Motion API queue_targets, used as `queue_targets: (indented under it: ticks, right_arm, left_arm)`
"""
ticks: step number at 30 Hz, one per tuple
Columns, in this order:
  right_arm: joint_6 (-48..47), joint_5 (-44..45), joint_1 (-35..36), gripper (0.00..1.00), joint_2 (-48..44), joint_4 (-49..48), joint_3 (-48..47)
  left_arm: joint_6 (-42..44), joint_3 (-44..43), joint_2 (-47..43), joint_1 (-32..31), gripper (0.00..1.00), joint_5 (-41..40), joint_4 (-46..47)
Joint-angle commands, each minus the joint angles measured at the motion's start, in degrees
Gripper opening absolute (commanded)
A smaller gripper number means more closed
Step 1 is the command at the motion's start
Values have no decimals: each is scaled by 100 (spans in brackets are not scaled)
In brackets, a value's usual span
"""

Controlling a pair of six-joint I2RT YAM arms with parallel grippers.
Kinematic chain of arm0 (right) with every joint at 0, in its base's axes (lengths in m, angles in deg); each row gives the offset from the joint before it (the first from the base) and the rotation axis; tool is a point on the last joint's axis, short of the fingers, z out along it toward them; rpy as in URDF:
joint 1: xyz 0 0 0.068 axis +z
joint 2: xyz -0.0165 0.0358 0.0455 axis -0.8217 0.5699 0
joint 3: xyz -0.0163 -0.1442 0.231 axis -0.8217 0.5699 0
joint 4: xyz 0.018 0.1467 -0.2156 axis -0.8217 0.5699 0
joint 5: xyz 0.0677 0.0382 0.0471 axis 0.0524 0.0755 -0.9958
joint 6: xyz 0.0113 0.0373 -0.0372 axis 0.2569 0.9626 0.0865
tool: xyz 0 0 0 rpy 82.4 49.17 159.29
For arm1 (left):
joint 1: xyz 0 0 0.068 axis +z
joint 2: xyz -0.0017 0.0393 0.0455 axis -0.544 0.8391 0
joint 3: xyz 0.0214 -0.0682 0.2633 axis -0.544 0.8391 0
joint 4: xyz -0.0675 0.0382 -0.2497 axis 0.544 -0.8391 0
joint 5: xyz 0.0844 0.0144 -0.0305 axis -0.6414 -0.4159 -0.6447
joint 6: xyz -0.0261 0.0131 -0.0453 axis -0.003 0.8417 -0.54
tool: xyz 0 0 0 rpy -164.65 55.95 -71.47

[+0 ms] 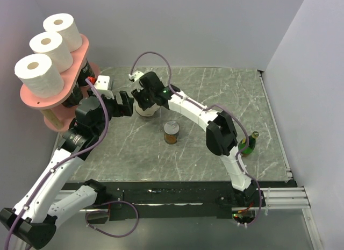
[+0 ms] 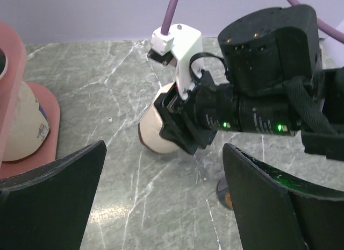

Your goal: Place and organize the paper towels onto the shelf

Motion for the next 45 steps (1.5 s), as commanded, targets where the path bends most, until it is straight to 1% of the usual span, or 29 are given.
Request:
queue_targets:
  ticks: [1, 6, 14, 19, 23, 26, 27, 28, 29, 30, 31, 32, 33, 34, 35, 36, 38, 39, 40, 41, 42, 43, 45]
  right_arm:
    - [87, 41, 203, 52, 34, -477, -302]
    - [236, 50, 378, 53, 78, -416, -240]
    - [298, 112, 502, 55, -36, -346, -161]
    - [315, 112, 458, 58, -527, -451, -109]
    - [499, 120, 292, 59, -1072, -513, 383]
    - [710, 252, 90, 59, -1670, -495, 1050]
    - [781, 383, 11, 59, -2028, -495, 1269]
    - [929, 376, -60, 60, -2232, -487, 1741]
    - [992, 384, -174, 60, -2451, -521, 2007]
    - [1036, 428, -218, 61, -2915, -548, 2279]
    - [1071, 463, -253, 61, -3172, -600, 2822]
    - [1071, 524, -263, 62, -3444, -722, 3106]
    - [1054, 603, -263, 63, -3951, -759, 3361]
    - [1080, 630, -271, 64, -4200, -785, 3816]
    - [1115, 630, -271, 66, -4437, -803, 4020]
    - [1150, 639, -263, 69, -4875, -785, 4205]
    - [1282, 552, -245, 75, -5299, -750, 4706]
    - [1378, 543, -236, 81, -5693, -768, 4865]
    - [1396, 525, -210, 88, -5897, -794, 5188]
    - [1414, 507, -193, 97, -6108, -838, 5348]
    - [1432, 542, -184, 100, -6458, -881, 5498]
    - [1458, 577, -175, 99, -6635, -934, 5734]
    - [1449, 639, -157, 99, -7039, -952, 5911]
  left_arm:
    - [-21, 69, -233, -19, 96, -239, 355]
    - [-21, 43, -339, -19, 96, -319, 355]
    - [-82, -431, -550, -11, 96, -267, 39]
    - [-74, -1045, -331, -11, 96, -170, -462]
    - [-74, -1380, -102, -11, 96, -56, -796]
    - [-39, -1504, 109, -19, 96, -46, -963]
    - [-21, -1608, 188, -11, 96, -20, -1059]
    - [49, -1670, 380, -19, 96, 23, -1217]
    - [67, -1741, 486, -11, 96, 41, -1314]
    - [84, -1863, 618, -11, 96, 41, -1393]
    - [137, -1925, 889, -19, 97, 67, -1559]
    - [155, -1978, 1039, -28, 98, 68, -1631]
    - [163, -2066, 1197, -37, 99, 50, -1684]
    - [181, -2093, 1521, -37, 99, 33, -1728]
    - [181, -2119, 1672, -89, 99, -46, -1780]
    - [181, -2154, 1848, -98, 99, -81, -1781]
    - [207, -2172, 2357, -212, 98, -239, -1772]
    - [234, -2250, 2533, -256, 97, -292, -1816]
    - [277, -2295, 2935, -300, 97, -362, -1825]
    - [295, -2365, 3139, -396, 97, -424, -1851]
    - [304, -2522, 3342, -423, 96, -477, -1895]
    - [322, -2593, 3666, -441, 95, -477, -1869]
    - [357, -2760, 3957, -476, 94, -329, -1746]
